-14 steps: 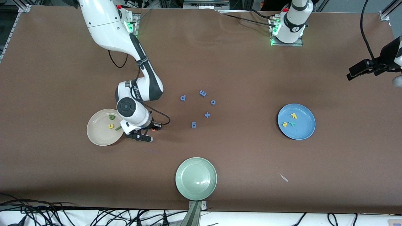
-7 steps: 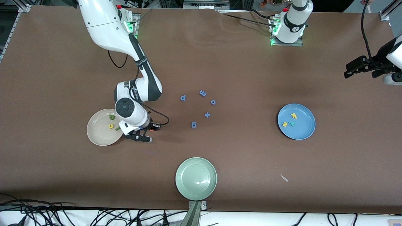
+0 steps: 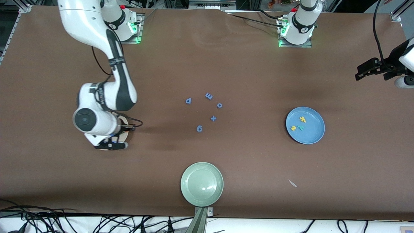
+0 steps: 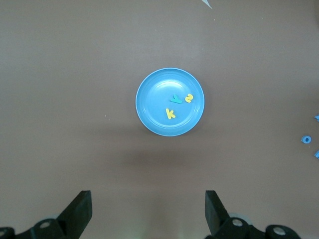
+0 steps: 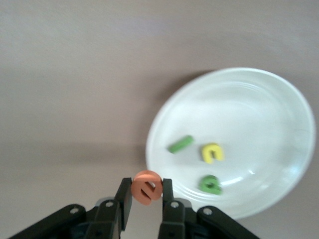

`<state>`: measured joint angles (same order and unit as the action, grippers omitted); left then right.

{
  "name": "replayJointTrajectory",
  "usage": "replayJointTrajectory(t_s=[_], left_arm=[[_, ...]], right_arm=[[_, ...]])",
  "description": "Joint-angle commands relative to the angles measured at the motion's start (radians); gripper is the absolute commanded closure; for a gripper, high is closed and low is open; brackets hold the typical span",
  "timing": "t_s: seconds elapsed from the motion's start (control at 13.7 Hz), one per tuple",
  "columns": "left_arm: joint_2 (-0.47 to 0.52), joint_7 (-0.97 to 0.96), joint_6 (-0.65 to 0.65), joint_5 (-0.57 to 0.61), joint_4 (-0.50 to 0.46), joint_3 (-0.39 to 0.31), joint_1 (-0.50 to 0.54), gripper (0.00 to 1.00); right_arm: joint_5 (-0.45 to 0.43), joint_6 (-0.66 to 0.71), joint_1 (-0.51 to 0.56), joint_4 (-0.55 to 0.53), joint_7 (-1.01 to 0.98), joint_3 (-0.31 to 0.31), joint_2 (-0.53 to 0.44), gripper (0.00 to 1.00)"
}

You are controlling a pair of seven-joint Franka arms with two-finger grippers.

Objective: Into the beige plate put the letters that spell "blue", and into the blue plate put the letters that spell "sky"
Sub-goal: 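Place the orange e on the white plate with the right gripper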

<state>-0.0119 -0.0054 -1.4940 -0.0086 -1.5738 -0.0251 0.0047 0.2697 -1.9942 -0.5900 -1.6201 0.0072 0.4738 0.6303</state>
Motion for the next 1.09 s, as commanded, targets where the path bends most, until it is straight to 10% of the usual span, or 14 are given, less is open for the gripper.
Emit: replayJointTrajectory(t_s=[0.0,0.22,0.58,0.66,1.02], left_arm=[[0.01,0.002,-0.023,-0.01,-0.006,0.005,0.009,0.0],[0.01,0.004,-0.043,-0.014,-0.006,0.002,0.014,0.0],[0.007,-0.01,-0.045,-0.011,-0.017,0.002,0.014,0.0],[0.007,-0.01,-0.045,-0.011,-0.012,0.002,0.018,0.0],[0.007,-0.01,-0.054,-0.011,-0.014,0.002,0.029,0.0]], right_arm=[[0.003,-0.142,-0.01,-0.24,-0.062,-0.001,-0.127,0.77],[0.013,-0.183,-0.01,-0.287,-0.053,-0.001,-0.153,0.36],[0.013,-0.083,-0.007,-0.178,-0.053,0.005,-0.161,0.24],[0.006,-0.028,-0.008,-0.129,-0.055,0.015,-0.161,0.01],[-0.075,0.242,-0.007,0.152,-0.064,0.087,-0.161,0.0]])
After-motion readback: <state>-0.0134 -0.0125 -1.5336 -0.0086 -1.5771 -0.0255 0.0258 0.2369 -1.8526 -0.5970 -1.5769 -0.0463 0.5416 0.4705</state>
